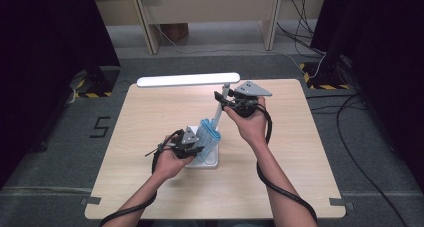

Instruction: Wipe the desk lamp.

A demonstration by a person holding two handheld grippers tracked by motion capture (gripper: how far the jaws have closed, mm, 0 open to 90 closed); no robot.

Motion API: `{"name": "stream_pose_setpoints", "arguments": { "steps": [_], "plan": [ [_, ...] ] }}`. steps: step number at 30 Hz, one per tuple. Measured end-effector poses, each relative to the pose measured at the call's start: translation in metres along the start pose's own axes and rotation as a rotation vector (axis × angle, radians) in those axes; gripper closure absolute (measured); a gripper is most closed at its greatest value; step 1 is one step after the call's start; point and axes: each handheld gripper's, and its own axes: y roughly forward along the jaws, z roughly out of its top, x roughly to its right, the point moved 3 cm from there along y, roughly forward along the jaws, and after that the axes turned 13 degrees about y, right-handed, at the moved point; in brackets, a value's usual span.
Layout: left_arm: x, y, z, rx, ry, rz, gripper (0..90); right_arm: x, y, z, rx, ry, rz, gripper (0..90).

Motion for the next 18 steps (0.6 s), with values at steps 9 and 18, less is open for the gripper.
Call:
{"name": "stream_pose_setpoints", "arguments": {
  "steps": [9,18],
  "plan": [
    [0.014,-0.018,-0.007,-0.013,0.033,-0.049,72.4,0.0,0.0,0.0,-0.005,0.005,-0.005,60.7],
    [-0.034,-0.014,-0.006,-0.016,-0.033,0.122,72.5,0.0,0.0,0.0,-0.005,0.006,-0.008,60.6]
  ]
}}
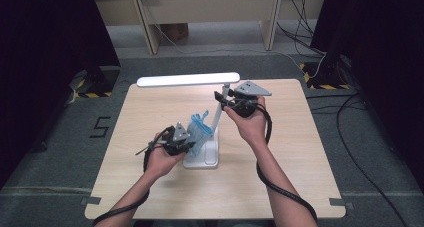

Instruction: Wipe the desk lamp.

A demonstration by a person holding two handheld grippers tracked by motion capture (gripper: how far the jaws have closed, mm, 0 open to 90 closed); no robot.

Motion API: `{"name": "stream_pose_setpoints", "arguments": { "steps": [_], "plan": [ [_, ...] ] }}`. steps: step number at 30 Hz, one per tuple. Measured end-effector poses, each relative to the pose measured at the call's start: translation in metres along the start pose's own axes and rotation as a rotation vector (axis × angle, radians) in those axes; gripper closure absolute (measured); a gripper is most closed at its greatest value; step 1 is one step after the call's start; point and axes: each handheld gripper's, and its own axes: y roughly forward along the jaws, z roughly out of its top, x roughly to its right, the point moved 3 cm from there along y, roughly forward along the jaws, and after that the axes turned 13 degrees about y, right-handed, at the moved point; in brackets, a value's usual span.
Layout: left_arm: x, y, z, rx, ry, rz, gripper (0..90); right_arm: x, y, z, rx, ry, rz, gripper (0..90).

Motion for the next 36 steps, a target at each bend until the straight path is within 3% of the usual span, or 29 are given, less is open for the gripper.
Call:
{"name": "stream_pose_setpoints", "arguments": {
  "steps": [5,9,13,17,36],
  "plan": [
    [-0.022,0.025,0.002,0.0,-0.027,0.039,72.3,0.0,0.001,0.0,0.0,-0.011,0.0,60.7],
    [-0.029,0.042,0.002,-0.016,-0.012,0.051,72.2,0.0,0.0,0.0,-0.003,-0.003,-0.001,60.7],
    [-0.031,0.048,-0.001,-0.015,-0.018,0.054,72.2,0.001,0.0,0.0,-0.003,-0.007,0.001,60.6],
    [-0.026,0.045,-0.003,-0.014,-0.001,0.04,72.2,0.0,0.0,0.0,-0.004,-0.003,0.0,60.6],
    [0.003,0.012,-0.022,0.013,-0.004,-0.011,71.9,-0.002,0.001,-0.002,-0.004,-0.008,-0.008,61.7]
  ]
}}
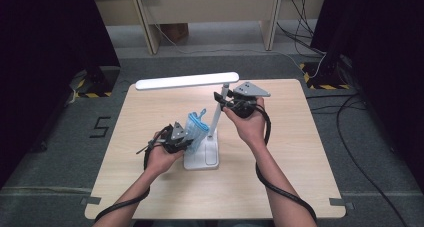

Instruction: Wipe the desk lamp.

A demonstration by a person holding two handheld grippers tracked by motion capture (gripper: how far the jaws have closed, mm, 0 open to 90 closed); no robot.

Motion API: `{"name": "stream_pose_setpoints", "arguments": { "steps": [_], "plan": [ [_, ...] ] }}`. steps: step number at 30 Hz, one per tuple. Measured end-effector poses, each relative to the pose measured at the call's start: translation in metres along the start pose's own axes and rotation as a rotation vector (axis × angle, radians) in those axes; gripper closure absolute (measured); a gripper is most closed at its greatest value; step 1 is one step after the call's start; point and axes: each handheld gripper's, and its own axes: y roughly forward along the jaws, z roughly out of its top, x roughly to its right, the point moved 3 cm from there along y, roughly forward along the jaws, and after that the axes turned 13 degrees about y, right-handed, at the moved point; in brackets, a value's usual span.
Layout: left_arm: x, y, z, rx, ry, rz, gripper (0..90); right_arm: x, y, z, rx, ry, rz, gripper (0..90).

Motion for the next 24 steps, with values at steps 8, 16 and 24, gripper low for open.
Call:
{"name": "stream_pose_setpoints", "arguments": {
  "steps": [8,16,24],
  "plan": [
    [0.013,-0.013,-0.007,-0.008,0.021,-0.02,71.9,0.0,0.0,0.0,-0.001,-0.003,-0.004,61.8],
    [0.026,-0.024,-0.013,-0.018,0.042,-0.038,72.0,-0.001,0.001,-0.002,-0.007,-0.003,-0.007,62.1],
    [0.036,-0.032,-0.016,-0.024,0.071,-0.053,72.0,-0.001,0.002,-0.003,-0.01,-0.002,-0.006,62.9]
  ]
}}
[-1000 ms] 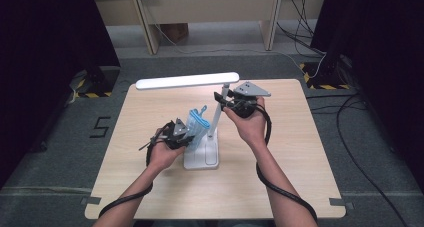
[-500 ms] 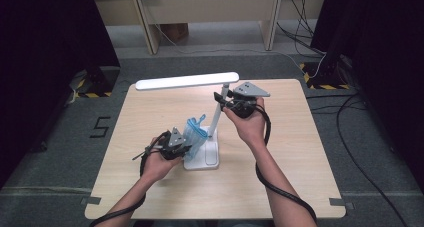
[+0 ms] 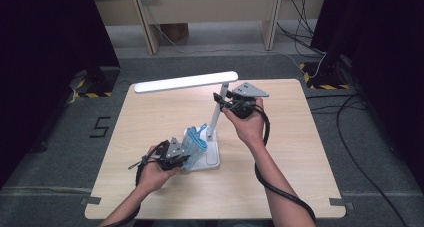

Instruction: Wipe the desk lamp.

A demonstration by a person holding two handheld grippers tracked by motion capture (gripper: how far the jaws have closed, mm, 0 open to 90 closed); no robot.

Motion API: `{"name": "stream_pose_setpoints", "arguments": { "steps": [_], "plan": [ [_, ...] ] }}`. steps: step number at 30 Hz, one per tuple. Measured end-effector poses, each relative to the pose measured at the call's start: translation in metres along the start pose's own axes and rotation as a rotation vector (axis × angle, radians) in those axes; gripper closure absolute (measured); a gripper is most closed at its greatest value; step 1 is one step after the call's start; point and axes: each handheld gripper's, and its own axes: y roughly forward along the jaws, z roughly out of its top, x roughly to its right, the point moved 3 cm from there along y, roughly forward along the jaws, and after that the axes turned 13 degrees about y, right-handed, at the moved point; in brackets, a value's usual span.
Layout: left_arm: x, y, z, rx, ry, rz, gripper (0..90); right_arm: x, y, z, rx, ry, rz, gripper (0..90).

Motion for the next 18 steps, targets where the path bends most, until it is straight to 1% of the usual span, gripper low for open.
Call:
{"name": "stream_pose_setpoints", "arguments": {
  "steps": [2,5,8,10,14,16,18],
  "plan": [
    [0.002,-0.002,-0.001,0.001,0.003,-0.002,72.0,0.0,0.0,0.0,0.0,-0.001,-0.001,62.9],
    [0.006,-0.004,-0.003,-0.004,0.018,-0.006,72.0,0.0,0.0,0.0,0.003,-0.002,-0.002,62.9],
    [0.011,-0.007,-0.005,0.0,0.018,-0.014,71.9,0.0,0.0,0.0,0.002,-0.004,-0.003,62.9],
    [0.013,-0.01,-0.007,-0.011,0.034,-0.019,71.9,0.0,0.0,0.0,0.001,-0.002,-0.002,62.9],
    [0.019,-0.015,-0.01,-0.008,0.037,-0.032,72.0,0.0,0.0,0.0,0.004,-0.002,-0.004,62.9],
    [0.022,-0.017,-0.011,0.001,0.032,-0.036,71.9,0.0,0.0,0.0,0.003,-0.002,-0.004,62.9],
    [0.023,-0.02,-0.014,-0.006,0.03,-0.04,71.9,0.001,0.0,0.0,0.004,-0.002,-0.005,62.9]
  ]
}}
